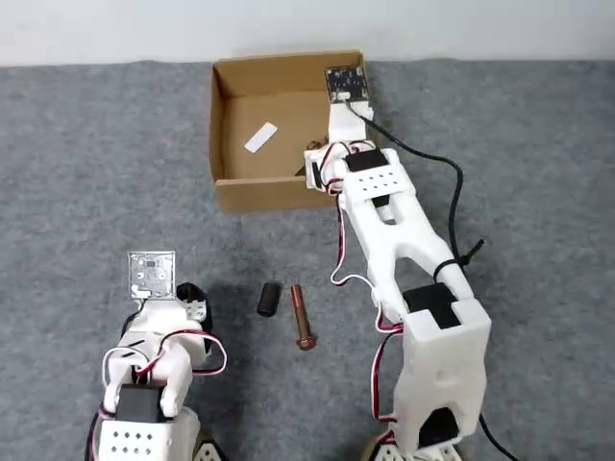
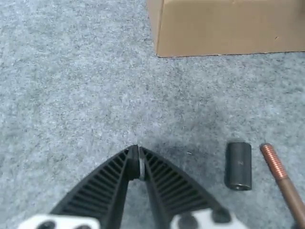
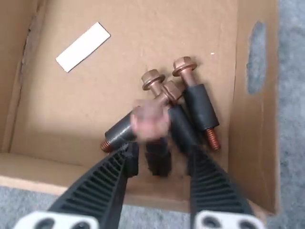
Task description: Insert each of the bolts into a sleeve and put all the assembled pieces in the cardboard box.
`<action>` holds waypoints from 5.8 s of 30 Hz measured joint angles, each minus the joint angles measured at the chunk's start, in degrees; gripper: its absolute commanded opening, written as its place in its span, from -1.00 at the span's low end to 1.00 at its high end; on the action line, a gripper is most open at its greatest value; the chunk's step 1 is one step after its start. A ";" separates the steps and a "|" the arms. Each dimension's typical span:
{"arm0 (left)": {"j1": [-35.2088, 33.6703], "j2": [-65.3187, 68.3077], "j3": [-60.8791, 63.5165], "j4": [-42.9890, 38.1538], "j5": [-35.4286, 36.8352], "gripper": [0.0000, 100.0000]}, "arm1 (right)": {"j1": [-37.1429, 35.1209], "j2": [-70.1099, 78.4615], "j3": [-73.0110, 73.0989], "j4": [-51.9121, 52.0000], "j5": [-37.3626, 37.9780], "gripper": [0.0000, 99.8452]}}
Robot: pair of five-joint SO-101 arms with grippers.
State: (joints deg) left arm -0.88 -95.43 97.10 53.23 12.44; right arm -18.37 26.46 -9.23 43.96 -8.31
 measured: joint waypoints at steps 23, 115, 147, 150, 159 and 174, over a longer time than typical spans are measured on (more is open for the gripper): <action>-13.89 0.00 0.00 -2.73 0.00 -0.99 | -9.05 -17.23 -0.18 32.00 0.00 -0.98; -2.29 1.23 -12.04 2.99 -8.00 -0.99 | -1.23 -39.74 6.42 56.44 -23.38 -0.98; 29.54 80.97 -57.49 9.58 22.33 -0.87 | 26.02 -73.93 32.70 56.53 -23.38 -0.98; 32.44 83.87 -58.02 9.76 22.33 -0.75 | 26.02 -74.90 32.70 56.53 -23.38 -0.98; 34.90 93.27 -58.11 10.55 24.53 -0.72 | 26.02 -75.52 32.70 56.53 -23.38 -0.98; 35.08 101.36 -61.71 11.69 27.60 -1.00 | 26.02 -75.52 32.70 56.53 -23.38 -0.98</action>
State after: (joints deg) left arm 34.20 5.93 35.38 64.92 40.04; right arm 7.65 -49.05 23.47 100.48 -31.69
